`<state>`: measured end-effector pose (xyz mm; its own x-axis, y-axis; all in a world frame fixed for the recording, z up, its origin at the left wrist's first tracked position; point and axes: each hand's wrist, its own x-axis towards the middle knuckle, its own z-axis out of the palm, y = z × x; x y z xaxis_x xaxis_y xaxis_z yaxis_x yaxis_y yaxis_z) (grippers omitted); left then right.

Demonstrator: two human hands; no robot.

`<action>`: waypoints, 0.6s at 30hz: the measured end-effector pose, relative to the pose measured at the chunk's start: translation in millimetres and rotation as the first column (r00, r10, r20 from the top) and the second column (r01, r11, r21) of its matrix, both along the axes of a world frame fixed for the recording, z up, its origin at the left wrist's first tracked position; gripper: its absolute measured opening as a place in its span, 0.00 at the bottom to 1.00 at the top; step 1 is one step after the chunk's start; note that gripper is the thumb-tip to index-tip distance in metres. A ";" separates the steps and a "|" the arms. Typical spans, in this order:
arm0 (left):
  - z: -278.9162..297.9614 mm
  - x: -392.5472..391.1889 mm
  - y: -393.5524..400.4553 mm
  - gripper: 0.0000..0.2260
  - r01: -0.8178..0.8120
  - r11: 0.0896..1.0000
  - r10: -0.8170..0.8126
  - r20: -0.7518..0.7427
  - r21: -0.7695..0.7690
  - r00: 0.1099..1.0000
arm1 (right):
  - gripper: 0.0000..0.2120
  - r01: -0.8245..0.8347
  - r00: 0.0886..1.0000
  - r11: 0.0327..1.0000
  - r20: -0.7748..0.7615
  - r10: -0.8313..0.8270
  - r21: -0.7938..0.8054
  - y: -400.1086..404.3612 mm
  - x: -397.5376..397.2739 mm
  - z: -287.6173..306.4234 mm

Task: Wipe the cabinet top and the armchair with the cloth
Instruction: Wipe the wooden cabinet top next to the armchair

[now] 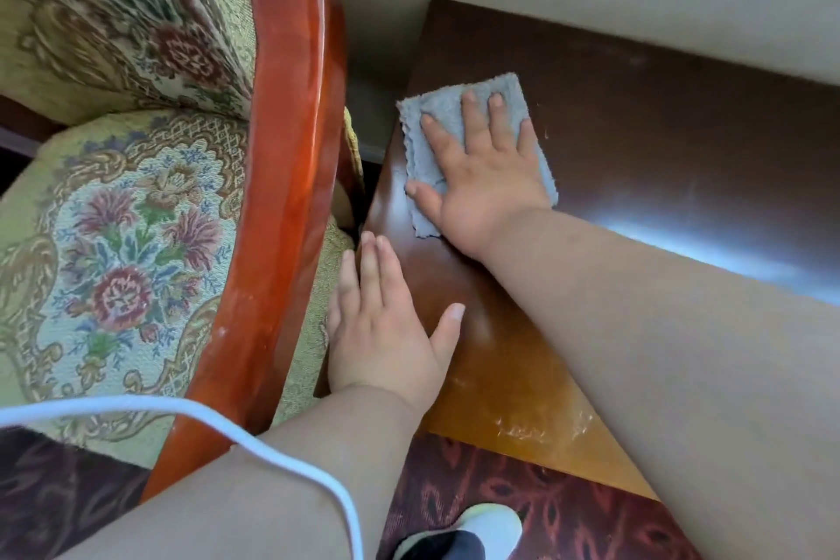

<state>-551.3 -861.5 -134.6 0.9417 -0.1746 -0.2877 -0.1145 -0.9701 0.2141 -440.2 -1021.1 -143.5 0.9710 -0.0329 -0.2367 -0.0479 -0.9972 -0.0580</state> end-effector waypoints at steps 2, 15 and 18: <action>0.7 3.1 0.2 0.40 -0.009 1.000 0.009 0.009 -0.004 1.000 | 0.35 -0.143 0.990 0.990 0.014 0.142 0.016 12.1 -19.9 -1.0; -1.0 -1.8 -2.1 0.35 -0.004 0.999 0.007 0.093 -0.037 0.996 | 0.23 0.089 0.990 0.981 -0.120 -0.069 0.172 -135.1 -254.0 33.9; -4.3 -1.2 -1.1 0.32 0.002 1.000 0.000 0.118 -0.024 0.993 | 0.26 0.263 0.962 0.952 -0.125 -0.245 0.159 -116.2 -298.4 32.9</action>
<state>-552.5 -862.6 -138.9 0.9686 -0.1810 -0.1706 -0.1412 -0.9647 0.2221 -738.7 -1137.3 -110.6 0.9061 -0.2248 -0.3584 -0.3126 -0.9266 -0.2092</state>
